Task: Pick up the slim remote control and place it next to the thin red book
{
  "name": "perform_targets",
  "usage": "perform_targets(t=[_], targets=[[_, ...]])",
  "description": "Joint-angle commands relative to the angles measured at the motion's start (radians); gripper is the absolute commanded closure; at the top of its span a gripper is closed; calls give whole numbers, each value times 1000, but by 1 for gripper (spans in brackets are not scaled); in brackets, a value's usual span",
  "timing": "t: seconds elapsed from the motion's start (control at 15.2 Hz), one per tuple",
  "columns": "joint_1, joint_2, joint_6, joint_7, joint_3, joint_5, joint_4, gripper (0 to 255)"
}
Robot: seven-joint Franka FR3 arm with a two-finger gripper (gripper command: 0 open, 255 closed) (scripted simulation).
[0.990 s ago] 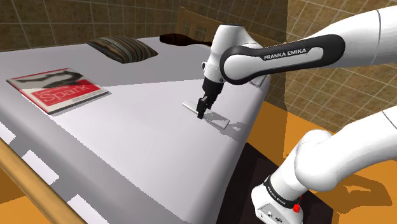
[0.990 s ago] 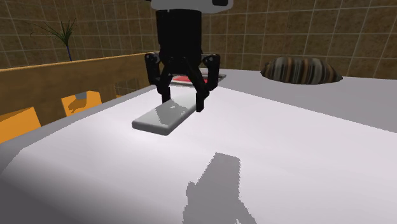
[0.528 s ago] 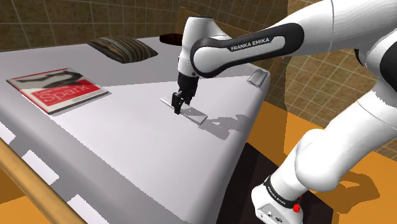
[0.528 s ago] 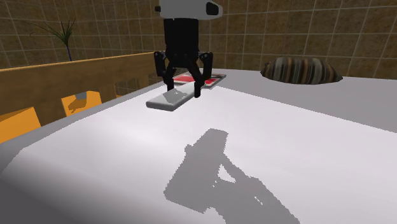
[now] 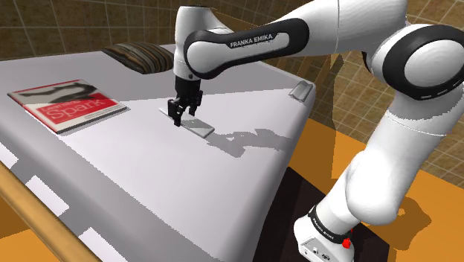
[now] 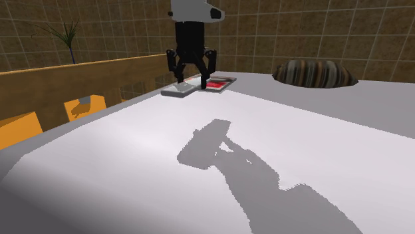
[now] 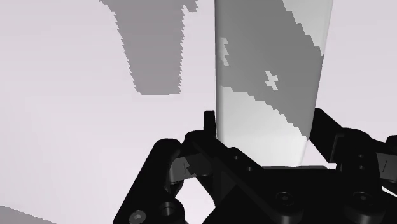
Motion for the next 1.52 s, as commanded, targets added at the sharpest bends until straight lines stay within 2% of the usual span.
perform_targets(t=[0.0, 0.26, 0.46, 0.53, 0.59, 1.45], targets=[[17, 85, -28, 27, 5, -23, 110, 255], [61, 252, -106, 69, 7, -62, 350, 255], [103, 394, -187, 91, 3, -90, 569, 255], [119, 447, -220, 96, 0, -98, 656, 255], [153, 562, -297, 101, -5, -115, 846, 255], [144, 582, -136, 111, -13, -121, 704, 255]])
